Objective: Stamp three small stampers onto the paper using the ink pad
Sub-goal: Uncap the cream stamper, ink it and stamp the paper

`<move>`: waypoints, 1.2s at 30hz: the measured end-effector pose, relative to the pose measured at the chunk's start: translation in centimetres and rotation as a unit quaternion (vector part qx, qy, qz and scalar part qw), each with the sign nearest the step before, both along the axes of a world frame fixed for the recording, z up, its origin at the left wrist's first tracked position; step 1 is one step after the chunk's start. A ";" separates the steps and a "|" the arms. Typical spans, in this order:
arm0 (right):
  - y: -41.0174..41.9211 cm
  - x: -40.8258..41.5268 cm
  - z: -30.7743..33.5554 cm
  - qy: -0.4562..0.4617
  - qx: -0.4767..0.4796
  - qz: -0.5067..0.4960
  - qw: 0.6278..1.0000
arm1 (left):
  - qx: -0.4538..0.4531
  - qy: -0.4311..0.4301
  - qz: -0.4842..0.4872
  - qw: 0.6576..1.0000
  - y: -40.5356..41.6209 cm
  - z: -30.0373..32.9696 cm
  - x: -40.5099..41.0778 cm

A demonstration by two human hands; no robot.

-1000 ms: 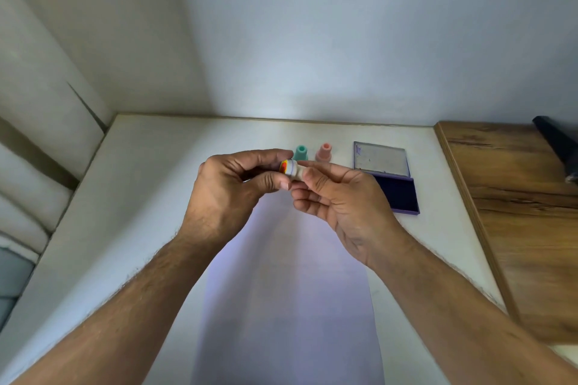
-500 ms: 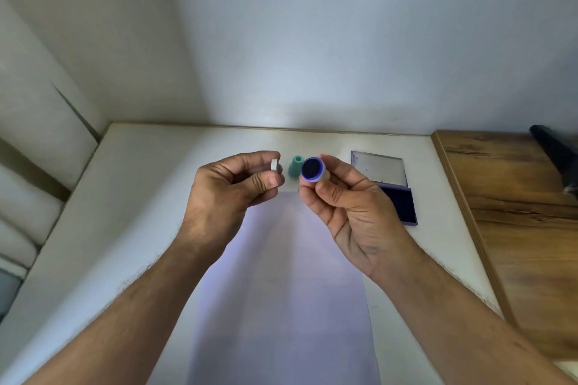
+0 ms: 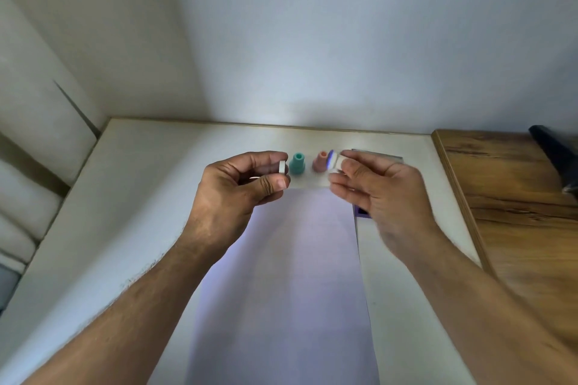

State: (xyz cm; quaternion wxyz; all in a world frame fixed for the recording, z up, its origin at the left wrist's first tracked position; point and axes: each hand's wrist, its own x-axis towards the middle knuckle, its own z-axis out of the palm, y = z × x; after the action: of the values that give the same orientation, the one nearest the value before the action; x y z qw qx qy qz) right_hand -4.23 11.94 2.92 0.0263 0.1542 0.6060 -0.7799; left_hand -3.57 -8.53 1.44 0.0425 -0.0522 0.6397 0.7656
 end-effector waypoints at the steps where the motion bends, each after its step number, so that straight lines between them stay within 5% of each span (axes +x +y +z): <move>1: 0.8 -0.1 0.0 0.008 0.121 -0.013 0.993 | -0.004 -0.002 -0.005 1.000 0.1 0.0 0.1; 4: 2.6 0.0 -0.5 0.021 0.441 -0.020 0.897 | -0.021 -0.004 -0.014 1.000 0.3 0.0 0.1; 9: 3.0 0.1 -0.6 0.067 0.606 -0.008 0.793 | -0.027 -0.010 -0.010 1.000 0.3 0.2 0.1; 13: 2.7 0.0 -1.2 0.030 0.667 0.037 0.743 | -0.037 -0.017 -0.024 0.999 0.7 0.1 0.4; 22: 2.2 -1.0 -2.0 -0.067 0.628 0.063 0.773 | -0.055 -0.032 -0.037 0.997 1.2 0.1 0.9; 26: 2.0 -0.6 -1.1 -0.018 0.637 0.050 0.769 | -0.057 -0.031 -0.039 0.997 1.1 0.1 0.9; 30: 2.2 -1.4 -0.9 -0.111 0.602 0.103 0.784 | -0.058 -0.032 -0.028 0.997 0.7 0.2 0.7; 36: 2.3 -0.5 -1.4 -0.063 0.633 0.087 0.766 | -0.064 -0.031 -0.016 0.997 0.0 -0.2 0.2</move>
State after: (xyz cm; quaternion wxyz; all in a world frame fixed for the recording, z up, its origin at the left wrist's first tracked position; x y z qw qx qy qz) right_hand -4.75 14.26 1.53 0.0284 0.1313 0.9702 -0.2019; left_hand -3.37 -8.55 1.24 0.0709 -0.0687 0.6865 0.7204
